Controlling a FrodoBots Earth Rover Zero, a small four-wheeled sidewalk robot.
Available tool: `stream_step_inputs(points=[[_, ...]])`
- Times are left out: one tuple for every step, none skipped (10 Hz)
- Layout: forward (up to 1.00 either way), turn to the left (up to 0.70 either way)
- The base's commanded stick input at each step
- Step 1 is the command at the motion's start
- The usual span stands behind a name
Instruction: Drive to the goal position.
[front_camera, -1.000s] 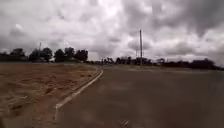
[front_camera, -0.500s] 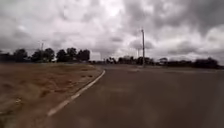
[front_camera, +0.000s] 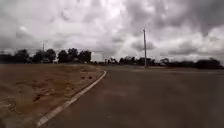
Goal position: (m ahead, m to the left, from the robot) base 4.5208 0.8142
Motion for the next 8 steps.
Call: stream_step_inputs(points=[[0.50,0.00],[0.50,0.00],[0.50,0.00],[0.50,0.00],[0.50,0.00],[0.50,0.00],[0.50,0.00],[0.50,0.00]])
